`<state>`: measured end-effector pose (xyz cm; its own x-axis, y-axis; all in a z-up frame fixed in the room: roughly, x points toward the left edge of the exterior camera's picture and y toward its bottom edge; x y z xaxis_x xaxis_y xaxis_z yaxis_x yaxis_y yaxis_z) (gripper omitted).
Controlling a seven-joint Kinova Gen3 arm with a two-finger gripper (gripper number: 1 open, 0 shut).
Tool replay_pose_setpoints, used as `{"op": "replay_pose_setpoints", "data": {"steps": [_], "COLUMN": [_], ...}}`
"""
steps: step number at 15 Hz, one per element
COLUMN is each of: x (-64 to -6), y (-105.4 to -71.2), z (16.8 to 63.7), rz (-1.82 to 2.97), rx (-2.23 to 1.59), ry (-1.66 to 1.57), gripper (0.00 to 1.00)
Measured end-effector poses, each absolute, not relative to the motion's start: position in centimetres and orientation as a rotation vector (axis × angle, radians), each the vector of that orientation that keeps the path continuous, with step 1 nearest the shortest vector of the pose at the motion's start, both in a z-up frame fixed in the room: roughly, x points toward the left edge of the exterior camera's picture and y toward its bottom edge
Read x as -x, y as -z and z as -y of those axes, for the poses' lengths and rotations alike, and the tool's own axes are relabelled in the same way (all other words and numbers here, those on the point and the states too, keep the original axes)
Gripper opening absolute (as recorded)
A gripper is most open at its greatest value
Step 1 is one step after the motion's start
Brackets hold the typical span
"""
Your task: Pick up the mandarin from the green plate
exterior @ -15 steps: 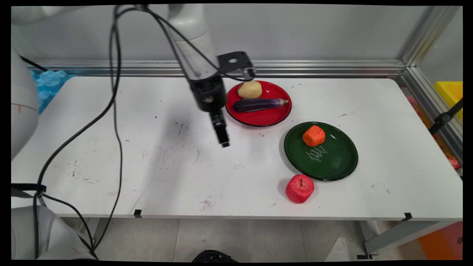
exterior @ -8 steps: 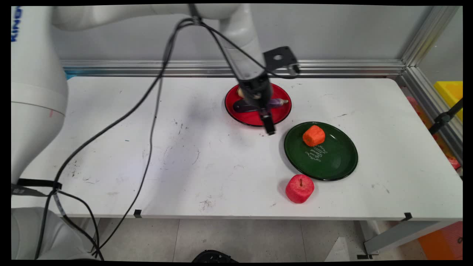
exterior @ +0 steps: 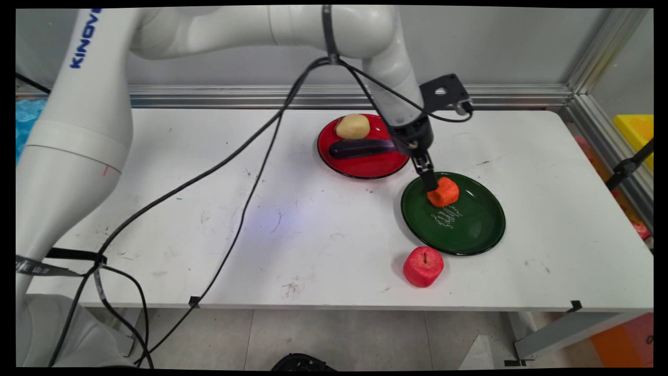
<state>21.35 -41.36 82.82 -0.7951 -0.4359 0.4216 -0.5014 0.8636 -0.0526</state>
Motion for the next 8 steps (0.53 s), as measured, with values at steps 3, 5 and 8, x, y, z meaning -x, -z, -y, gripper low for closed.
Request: {"op": "replay_pose_setpoints", "data": {"steps": [3, 5, 8], "x": [-19.9, -19.2, -18.1], "y": [-81.8, -81.2, -80.2], "z": [41.8, 42.1, 42.3], "rz": [2.617, 2.607, 2.592], "rx": [-0.676, -0.669, -0.666], "ry": [-0.236, -0.24, -0.244], "gripper": [1.0, 1.0, 1.0]}}
